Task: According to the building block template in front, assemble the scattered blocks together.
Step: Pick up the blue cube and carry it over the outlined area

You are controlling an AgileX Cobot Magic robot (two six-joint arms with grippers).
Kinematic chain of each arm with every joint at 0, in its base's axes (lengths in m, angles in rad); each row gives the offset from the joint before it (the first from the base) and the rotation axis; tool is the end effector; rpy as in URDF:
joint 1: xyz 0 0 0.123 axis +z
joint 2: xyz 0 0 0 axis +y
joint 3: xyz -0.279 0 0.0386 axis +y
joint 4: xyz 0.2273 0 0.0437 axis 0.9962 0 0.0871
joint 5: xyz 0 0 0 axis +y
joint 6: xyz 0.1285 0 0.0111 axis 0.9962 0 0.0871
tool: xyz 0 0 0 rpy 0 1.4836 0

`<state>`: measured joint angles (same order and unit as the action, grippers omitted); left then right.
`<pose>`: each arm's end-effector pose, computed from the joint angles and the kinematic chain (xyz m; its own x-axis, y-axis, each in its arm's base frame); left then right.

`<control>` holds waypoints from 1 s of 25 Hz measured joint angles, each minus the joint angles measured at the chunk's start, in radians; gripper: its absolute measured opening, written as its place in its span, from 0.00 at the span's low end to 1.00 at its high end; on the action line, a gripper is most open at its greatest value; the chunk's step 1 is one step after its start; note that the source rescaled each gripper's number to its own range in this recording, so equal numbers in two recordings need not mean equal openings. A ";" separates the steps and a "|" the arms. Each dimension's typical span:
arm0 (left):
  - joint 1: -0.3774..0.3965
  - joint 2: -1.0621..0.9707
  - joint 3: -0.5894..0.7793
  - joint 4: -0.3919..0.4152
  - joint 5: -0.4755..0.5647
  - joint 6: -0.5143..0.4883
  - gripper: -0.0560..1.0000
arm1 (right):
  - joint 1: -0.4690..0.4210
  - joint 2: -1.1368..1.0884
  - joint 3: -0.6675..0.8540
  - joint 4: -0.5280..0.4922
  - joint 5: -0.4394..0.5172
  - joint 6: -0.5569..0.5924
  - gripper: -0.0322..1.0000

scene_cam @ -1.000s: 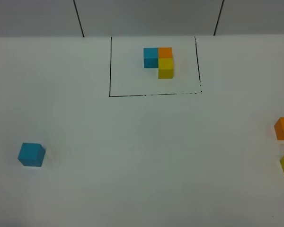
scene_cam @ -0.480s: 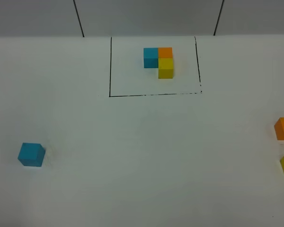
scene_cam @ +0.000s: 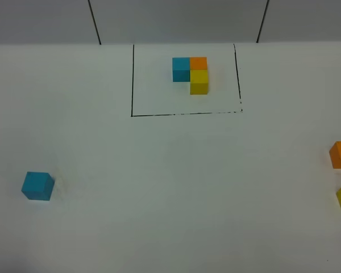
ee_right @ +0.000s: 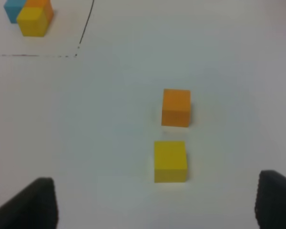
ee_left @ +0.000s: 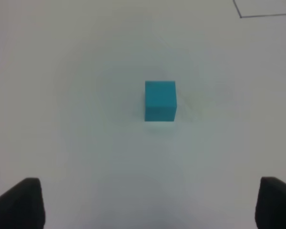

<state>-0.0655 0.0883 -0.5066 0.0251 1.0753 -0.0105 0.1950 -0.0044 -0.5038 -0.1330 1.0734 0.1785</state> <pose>0.0241 0.0013 0.2487 -0.5381 0.0367 -0.8421 0.0477 0.9988 0.0131 0.0147 -0.0124 0.2505 -0.4555 0.0260 -0.8899 -0.0388 0.9980 0.0490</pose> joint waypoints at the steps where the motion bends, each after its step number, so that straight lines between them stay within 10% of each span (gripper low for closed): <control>1: 0.000 0.034 -0.001 0.001 0.000 -0.004 0.93 | 0.000 0.000 0.000 0.000 0.000 0.000 0.71; 25: 0.000 1.285 -0.232 0.002 -0.284 -0.050 0.91 | 0.000 0.000 0.000 0.000 0.000 0.000 0.71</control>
<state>-0.0655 1.3730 -0.7388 0.0270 0.7914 -0.0605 0.1950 -0.0044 -0.5038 -0.1330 1.0734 0.1785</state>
